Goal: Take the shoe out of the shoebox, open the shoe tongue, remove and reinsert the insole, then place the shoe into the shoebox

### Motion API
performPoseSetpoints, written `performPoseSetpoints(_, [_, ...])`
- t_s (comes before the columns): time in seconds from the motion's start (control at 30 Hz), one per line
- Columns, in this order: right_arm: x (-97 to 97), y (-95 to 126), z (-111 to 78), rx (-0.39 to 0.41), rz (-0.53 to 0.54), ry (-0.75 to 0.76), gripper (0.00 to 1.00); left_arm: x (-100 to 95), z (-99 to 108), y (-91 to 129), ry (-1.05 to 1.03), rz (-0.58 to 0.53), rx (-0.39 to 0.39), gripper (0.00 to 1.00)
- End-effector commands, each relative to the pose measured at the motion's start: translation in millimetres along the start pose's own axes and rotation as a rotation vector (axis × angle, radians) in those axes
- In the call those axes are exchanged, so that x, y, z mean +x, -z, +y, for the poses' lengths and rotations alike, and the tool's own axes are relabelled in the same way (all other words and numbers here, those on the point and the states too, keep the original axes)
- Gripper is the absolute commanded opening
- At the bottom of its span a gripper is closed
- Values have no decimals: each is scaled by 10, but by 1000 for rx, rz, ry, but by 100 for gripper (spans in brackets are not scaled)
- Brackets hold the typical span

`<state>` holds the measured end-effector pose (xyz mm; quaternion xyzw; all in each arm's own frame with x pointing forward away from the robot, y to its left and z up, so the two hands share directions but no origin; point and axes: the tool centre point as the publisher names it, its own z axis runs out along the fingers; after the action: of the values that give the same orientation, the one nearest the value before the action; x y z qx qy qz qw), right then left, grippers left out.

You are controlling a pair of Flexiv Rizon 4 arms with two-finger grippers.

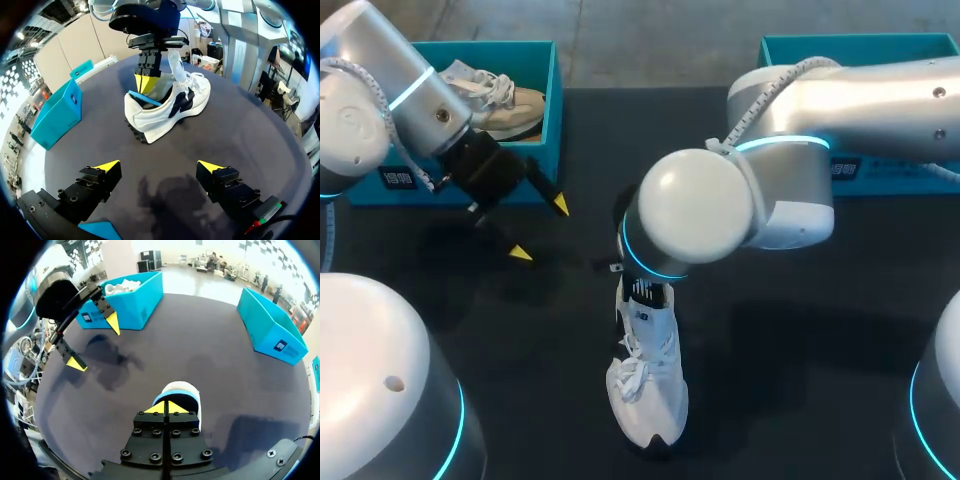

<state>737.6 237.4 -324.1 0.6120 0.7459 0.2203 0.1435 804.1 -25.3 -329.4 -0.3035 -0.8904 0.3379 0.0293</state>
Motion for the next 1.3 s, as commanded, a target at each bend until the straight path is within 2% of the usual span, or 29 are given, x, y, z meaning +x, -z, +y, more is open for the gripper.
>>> performPoseSetpoints(0.03, [-46,-84,-11,2,25,-7,0,-20,23,60,11,8,-8,100])
performPoseSetpoints(0.37, [-58,-239,10,20,15,-13,0,-7,99,114,43,21,-15,100])
performPoseSetpoints(1.3, [-124,-474,-253,21,27,-58,0,-7,99,114,43,21,-15,100])
